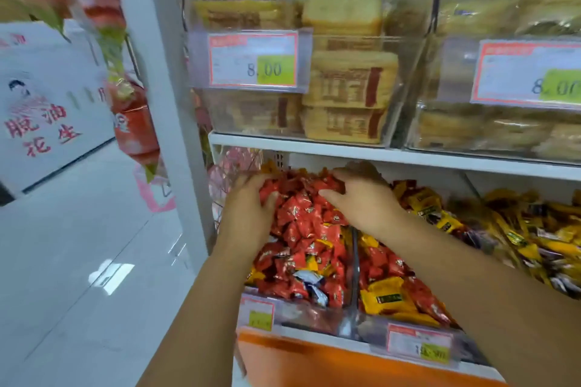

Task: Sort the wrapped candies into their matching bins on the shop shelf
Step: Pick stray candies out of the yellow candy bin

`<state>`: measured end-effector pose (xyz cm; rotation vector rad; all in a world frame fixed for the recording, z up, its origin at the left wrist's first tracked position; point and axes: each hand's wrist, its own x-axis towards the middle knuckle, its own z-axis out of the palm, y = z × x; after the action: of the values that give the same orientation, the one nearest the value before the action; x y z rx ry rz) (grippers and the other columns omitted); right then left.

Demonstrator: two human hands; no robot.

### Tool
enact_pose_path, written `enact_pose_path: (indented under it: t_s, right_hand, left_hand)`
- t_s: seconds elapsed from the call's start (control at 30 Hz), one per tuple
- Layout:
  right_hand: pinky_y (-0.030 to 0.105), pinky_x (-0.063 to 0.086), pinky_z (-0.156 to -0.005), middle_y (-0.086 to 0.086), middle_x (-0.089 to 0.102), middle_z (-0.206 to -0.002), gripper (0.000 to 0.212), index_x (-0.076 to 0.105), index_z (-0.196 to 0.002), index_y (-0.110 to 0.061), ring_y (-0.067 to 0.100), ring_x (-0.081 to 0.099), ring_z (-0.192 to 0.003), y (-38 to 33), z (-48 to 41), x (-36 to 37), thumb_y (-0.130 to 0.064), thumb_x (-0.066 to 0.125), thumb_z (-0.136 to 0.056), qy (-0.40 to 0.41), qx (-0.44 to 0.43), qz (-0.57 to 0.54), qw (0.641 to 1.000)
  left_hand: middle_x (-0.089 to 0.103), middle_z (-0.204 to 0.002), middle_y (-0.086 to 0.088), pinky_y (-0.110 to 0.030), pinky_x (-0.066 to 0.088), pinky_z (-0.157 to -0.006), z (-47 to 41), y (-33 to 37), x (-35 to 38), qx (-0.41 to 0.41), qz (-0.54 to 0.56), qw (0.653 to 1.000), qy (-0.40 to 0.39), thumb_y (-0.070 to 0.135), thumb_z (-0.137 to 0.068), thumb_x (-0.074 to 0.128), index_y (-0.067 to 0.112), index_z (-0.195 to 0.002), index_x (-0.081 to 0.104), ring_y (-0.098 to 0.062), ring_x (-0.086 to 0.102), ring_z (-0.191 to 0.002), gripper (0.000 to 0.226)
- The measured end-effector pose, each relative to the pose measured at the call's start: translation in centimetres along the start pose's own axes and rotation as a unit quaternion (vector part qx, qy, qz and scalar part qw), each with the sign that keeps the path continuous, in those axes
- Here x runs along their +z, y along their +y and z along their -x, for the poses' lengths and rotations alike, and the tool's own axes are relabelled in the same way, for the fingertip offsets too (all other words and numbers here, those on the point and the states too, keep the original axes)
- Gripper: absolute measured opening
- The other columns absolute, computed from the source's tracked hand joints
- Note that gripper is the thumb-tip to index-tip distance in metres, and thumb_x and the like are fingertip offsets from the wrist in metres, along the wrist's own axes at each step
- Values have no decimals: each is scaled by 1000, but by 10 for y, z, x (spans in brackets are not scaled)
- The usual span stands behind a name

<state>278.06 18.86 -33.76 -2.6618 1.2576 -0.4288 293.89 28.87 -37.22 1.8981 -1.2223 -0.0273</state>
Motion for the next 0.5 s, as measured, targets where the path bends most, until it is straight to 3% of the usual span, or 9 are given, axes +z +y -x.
enact_pose_path:
  t_s: [0.1, 0.2, 0.27, 0.37, 0.5]
  right_hand:
    - [36, 40, -101, 10, 52, -131, 48, 49, -134, -19, 29, 45, -124, -11, -24, 20, -46, 48, -95, -35, -52, 76, 995]
    - [46, 14, -116, 7, 24, -157, 64, 10, -153, -21, 29, 18, -145, -15, -36, 41, -47, 31, -98, -137, -55, 156, 977]
    - [51, 1, -116, 8, 9, -160, 67, -4, -153, -21, 27, 4, -148, -16, -43, 49, -48, 25, -98, -161, -34, 220, 962]
    - [53, -6, -114, 11, 0, -161, 72, -12, -152, -25, 26, -4, -148, -16, -51, 53, -51, 26, -96, -189, -12, 247, 950]
    - [49, -1, -118, 9, 5, -161, 79, -1, -153, -23, 27, -1, -148, -9, -37, 34, -58, 37, -93, -155, -56, 183, 969]
  left_hand:
    - [44, -142, -8, -25, 25, -108, -8, -13, 20, 20, -29, 997, -75, 23, -92, 61, 19, -136, 52, -26, 39, -131, 45]
    - [26, -156, -5, -45, 17, -117, -7, -26, 42, 72, -150, 979, -115, 39, -99, 36, 25, -147, 36, -31, 21, -143, 50]
    - [16, -160, -2, -47, 8, -118, -8, -30, 48, 75, -195, 970, -128, 41, -99, 23, 27, -150, 25, -30, 11, -146, 53]
    - [1, -162, 1, -44, 0, -119, -11, -31, 49, 59, -205, 963, -164, 39, -102, 25, 32, -152, 12, -28, -3, -147, 52]
    - [0, -161, 2, -41, 1, -120, -13, -12, 29, 31, -124, 972, -199, 32, -98, 43, 37, -151, 10, -30, -6, -147, 62]
